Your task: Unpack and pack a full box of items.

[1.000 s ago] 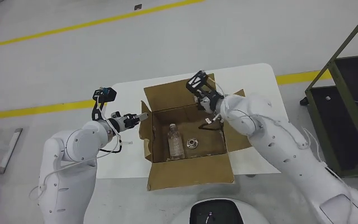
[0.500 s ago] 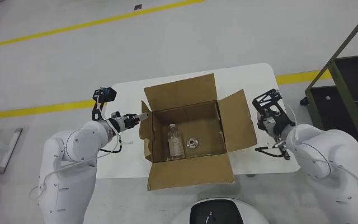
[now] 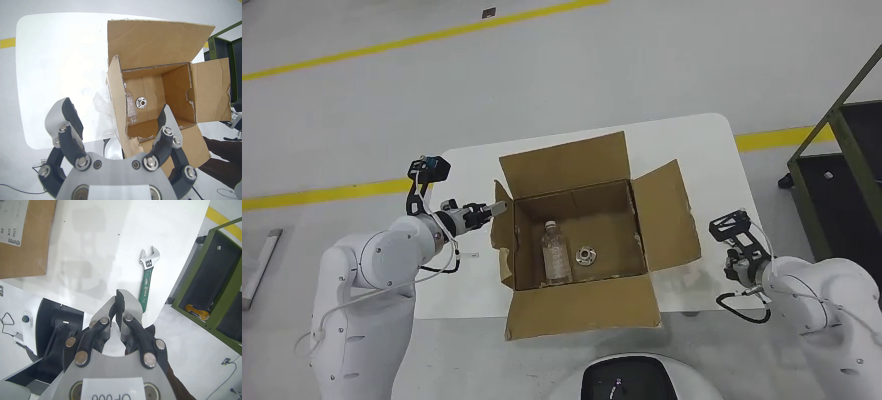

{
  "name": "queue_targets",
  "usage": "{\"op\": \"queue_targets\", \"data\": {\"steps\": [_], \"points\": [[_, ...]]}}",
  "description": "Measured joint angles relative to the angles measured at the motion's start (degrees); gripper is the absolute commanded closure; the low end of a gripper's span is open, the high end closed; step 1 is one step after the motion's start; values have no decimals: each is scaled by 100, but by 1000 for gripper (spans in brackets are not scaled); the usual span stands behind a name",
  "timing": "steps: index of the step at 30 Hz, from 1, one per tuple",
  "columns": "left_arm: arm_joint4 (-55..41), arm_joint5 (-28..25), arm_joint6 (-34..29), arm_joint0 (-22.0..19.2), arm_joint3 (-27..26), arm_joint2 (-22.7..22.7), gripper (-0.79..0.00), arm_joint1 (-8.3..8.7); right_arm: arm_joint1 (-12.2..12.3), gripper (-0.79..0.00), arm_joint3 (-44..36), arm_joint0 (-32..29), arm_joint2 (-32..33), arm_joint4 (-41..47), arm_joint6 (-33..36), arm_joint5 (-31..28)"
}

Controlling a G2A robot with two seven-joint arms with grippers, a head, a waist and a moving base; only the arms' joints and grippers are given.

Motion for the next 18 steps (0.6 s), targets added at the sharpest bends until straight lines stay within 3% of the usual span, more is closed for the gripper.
{"op": "queue_targets", "data": {"steps": [7,11,12,15,18], "points": [[0,0,0,0,0,0,-785,0,5,0,12,-22,-75,-87,-73,-68],[0,0,0,0,0,0,-785,0,18,0,-60,45,-355,-895,-222,-67],[0,0,0,0,0,0,-785,0,24,-62,-73,69,-325,-992,-177,-49],[0,0,0,0,0,0,-785,0,58,-126,-46,158,-38,-1040,40,-138],[0,0,0,0,0,0,-785,0,106,-277,140,303,305,-936,373,-451]]}}
